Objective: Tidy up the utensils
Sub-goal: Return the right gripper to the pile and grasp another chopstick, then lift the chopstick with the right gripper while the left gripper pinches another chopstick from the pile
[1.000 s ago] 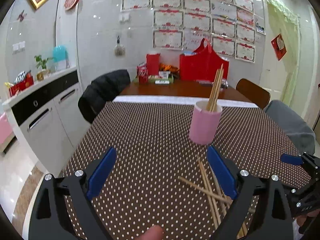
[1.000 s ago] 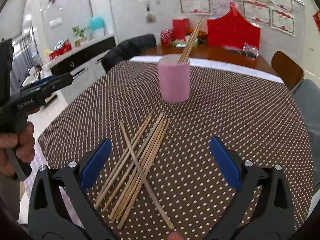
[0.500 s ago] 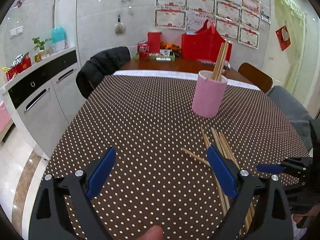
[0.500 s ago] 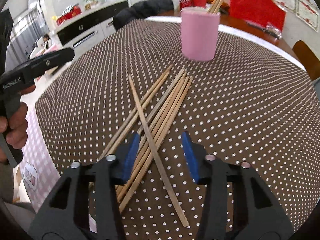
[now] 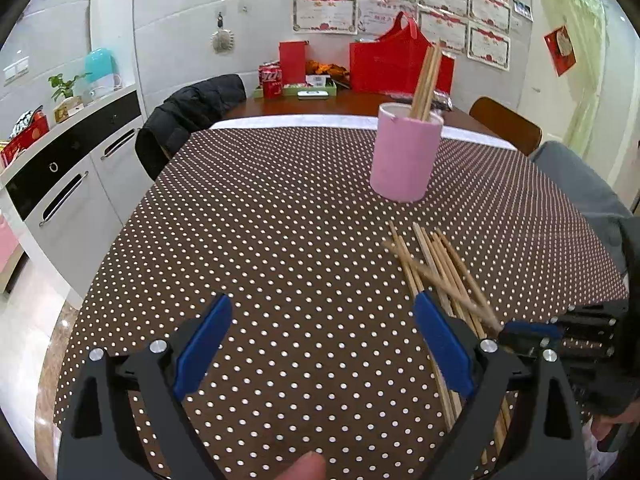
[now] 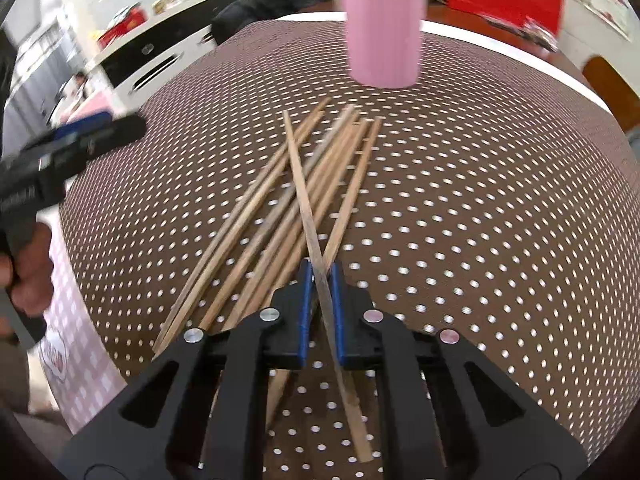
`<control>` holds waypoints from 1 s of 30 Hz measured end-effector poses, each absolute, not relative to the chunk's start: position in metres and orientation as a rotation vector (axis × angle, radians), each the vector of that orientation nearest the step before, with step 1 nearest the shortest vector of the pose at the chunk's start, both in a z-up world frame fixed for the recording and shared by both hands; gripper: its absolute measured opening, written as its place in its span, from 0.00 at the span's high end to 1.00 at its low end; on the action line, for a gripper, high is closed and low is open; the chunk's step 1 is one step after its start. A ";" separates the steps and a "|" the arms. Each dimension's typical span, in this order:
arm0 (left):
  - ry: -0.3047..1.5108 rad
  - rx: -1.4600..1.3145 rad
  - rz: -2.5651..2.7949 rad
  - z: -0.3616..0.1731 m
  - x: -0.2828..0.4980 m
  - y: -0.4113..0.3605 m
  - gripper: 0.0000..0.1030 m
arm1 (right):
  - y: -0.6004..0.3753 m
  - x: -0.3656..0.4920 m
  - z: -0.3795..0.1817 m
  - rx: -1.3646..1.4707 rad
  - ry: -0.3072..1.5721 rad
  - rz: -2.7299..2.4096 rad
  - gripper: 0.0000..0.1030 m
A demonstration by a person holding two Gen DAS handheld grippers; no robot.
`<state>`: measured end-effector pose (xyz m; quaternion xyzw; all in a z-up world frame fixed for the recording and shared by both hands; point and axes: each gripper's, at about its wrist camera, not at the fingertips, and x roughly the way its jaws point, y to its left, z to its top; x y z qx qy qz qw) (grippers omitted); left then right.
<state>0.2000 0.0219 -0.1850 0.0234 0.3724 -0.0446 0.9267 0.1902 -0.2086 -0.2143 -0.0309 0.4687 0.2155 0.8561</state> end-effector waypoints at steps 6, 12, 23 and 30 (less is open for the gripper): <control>0.815 0.120 -0.117 -0.203 0.205 0.002 0.12 | -0.239 0.189 -0.213 0.062 0.981 0.321 0.91; 0.864 0.181 -0.150 -0.221 0.205 -0.017 0.12 | -0.253 0.184 -0.217 0.107 1.001 0.298 0.91; 0.930 0.178 -0.182 -0.240 0.211 -0.026 0.12 | -0.263 0.186 -0.210 0.106 0.997 0.304 0.91; 0.943 0.176 -0.172 -0.241 0.222 -0.025 0.12 | -0.264 0.191 -0.209 0.084 0.999 0.297 0.91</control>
